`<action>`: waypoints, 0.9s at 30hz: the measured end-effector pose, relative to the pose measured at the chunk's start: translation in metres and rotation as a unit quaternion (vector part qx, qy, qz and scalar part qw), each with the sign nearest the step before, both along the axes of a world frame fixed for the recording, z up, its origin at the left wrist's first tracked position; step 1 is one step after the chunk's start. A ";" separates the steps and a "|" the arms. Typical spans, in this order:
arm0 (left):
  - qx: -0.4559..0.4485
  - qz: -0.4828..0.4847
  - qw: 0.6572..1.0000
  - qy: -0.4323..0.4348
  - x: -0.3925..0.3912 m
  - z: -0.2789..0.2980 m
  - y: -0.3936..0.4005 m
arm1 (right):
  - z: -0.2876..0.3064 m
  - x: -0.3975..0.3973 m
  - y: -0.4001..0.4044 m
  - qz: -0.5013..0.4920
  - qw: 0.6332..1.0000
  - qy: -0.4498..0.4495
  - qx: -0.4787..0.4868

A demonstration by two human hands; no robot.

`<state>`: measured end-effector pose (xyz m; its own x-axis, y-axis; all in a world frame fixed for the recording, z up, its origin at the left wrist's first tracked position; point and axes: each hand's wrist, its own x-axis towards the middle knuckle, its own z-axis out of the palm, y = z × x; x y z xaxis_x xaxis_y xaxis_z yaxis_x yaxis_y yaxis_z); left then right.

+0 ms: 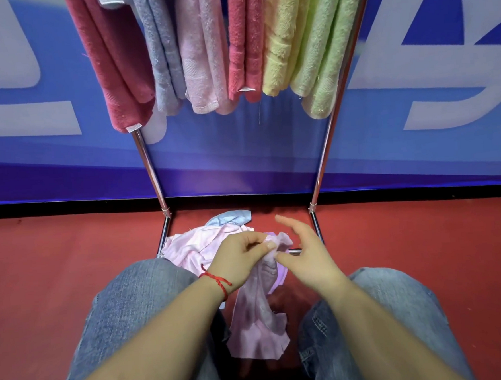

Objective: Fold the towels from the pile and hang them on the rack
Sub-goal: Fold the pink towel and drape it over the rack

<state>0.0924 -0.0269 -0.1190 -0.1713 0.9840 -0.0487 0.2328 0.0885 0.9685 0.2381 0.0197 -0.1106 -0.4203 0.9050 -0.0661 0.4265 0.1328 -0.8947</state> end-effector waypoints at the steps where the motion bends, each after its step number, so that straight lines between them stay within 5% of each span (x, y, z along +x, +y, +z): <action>1: 0.005 -0.018 0.999 0.028 0.000 0.000 -0.001 | -0.005 0.001 0.000 0.037 0.999 -0.024 0.015; 6: 0.037 -0.031 0.983 0.175 -0.001 0.003 -0.007 | -0.006 0.007 0.003 0.095 0.980 -0.176 0.019; 11: 0.096 0.068 0.973 0.199 -0.011 0.013 -0.010 | -0.007 0.013 0.007 0.067 0.957 -0.272 0.074; 19: 0.078 0.167 0.959 0.214 -0.038 0.020 -0.018 | -0.003 0.029 0.015 -0.074 0.987 -0.137 0.049; 27: 0.072 0.178 0.952 0.236 -0.058 0.030 -0.040 | 0.022 0.024 0.008 -0.074 0.987 -0.045 0.133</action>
